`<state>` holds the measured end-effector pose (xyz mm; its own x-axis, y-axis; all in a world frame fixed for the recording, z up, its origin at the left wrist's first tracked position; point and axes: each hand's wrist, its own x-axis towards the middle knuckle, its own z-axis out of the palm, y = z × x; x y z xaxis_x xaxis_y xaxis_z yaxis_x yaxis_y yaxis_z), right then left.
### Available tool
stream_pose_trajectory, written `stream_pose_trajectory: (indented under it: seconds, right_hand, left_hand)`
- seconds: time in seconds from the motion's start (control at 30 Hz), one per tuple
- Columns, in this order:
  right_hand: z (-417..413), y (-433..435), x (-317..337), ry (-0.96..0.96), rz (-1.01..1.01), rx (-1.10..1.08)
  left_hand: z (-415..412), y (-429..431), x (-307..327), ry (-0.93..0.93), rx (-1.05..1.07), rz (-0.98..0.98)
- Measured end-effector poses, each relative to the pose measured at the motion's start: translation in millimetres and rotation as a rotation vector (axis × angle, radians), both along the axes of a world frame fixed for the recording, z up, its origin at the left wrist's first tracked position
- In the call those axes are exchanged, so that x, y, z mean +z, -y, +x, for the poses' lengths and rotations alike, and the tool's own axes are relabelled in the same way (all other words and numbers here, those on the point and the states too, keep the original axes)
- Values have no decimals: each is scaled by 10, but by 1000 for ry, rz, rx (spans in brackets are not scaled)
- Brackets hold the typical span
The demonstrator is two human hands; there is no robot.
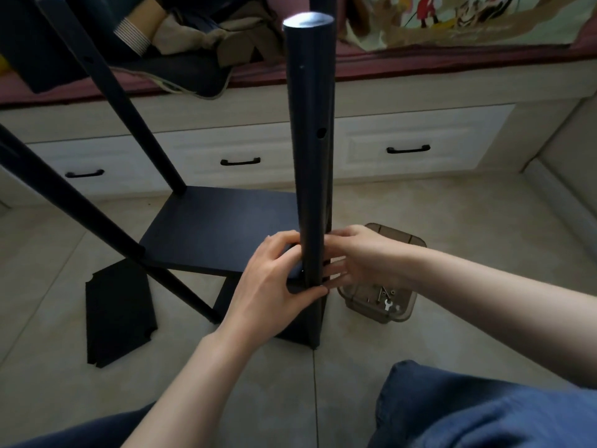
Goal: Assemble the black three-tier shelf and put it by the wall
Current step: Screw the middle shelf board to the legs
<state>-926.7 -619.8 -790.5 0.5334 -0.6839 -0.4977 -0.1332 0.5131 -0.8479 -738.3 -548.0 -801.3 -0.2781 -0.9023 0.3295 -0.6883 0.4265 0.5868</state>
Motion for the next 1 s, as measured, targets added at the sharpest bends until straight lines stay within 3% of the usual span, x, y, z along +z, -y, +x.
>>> stream_pose_trajectory:
  seconds: [0.13, 0.43, 0.63, 0.77, 1.0]
  right_hand:
    - [20, 54, -98, 66, 16, 47]
    - [30, 128, -224, 179, 12, 125]
    - [-51, 92, -289, 161, -56, 103]
    - [-408, 137, -388, 43, -121, 60]
    - [-953, 242, -1080, -490, -210, -44]
  left_hand:
    - [44, 4, 14, 119, 29, -57]
    - [190, -17, 10, 224, 64, 40]
    - [173, -40, 5, 284, 37, 12]
    - [170, -32, 8, 283, 60, 6]
    - [177, -35, -34, 251, 70, -5]
